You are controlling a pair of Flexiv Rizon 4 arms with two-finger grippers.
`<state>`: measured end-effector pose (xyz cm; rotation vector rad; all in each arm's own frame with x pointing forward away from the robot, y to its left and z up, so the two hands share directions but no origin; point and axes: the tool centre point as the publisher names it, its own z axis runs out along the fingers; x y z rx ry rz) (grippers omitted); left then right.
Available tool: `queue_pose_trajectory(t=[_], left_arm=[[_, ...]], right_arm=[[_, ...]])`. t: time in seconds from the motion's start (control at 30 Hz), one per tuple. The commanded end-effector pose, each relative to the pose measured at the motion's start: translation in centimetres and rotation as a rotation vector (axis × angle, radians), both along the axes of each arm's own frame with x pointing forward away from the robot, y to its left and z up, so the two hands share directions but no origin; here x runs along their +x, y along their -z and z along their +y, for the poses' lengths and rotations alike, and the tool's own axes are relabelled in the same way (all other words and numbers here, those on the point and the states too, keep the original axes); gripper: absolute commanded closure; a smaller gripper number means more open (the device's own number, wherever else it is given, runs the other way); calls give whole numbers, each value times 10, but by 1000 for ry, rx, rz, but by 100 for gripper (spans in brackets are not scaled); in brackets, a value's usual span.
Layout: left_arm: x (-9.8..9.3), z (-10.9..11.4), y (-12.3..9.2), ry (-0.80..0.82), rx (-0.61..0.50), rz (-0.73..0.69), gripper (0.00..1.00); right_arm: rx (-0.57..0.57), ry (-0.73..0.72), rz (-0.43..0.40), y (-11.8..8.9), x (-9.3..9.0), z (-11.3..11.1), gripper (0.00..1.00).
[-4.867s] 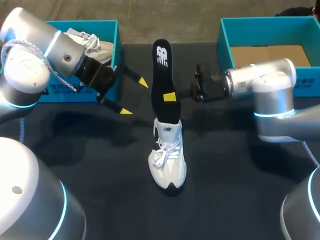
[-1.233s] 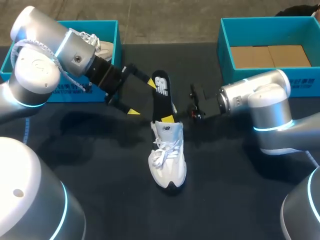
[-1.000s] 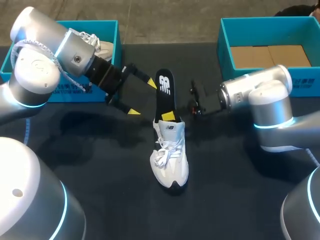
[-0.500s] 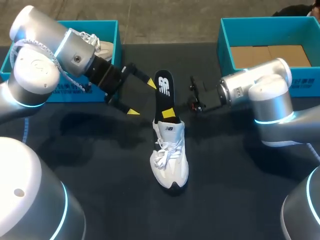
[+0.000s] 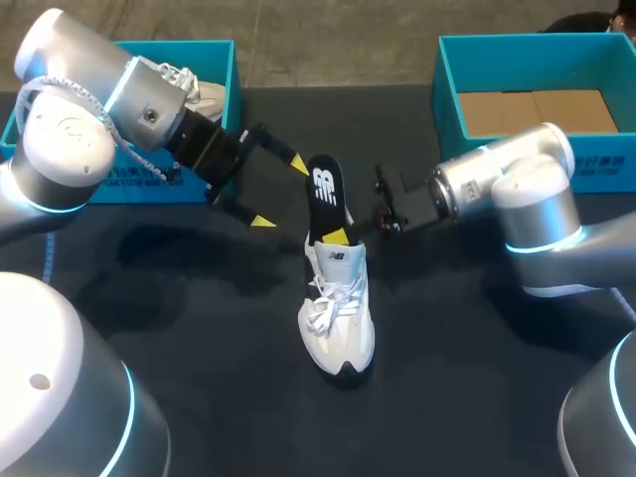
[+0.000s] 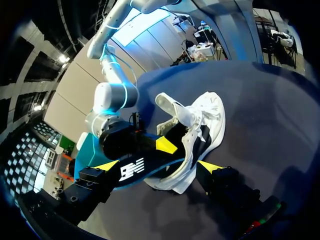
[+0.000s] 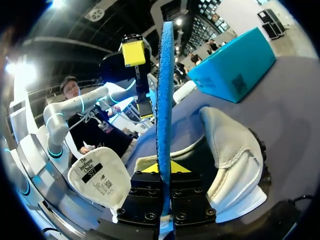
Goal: Take the shoe out of the shoebox, open the shoe tongue, remove and reinsert the insole, then place the shoe into the shoebox
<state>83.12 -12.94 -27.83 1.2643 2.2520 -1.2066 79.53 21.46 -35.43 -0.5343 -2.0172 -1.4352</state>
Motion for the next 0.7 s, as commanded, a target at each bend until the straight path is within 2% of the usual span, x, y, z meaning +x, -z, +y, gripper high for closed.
queue_pose_trajectory(t=[0.03, 0.17, 0.23, 0.37, 0.7], left_arm=[[0, -1, 1, 1, -2, 3, 0], [-1, -2, 3, 10, 0, 5, 0], [-1, -2, 3, 14, 1, 6, 0], [0, -1, 2, 19, -2, 4, 0], [-1, 1, 3, -24, 9, 34, 0]], right_arm=[[-10, 1, 10, 6, -6, 3, 100], [-11, 5, 14, 6, -8, 2, 100], [-12, 9, -4, 0, -6, 3, 85], [-13, 12, -36, -9, -3, 4, 78], [-28, 8, -78, -25, 6, 4, 74]])
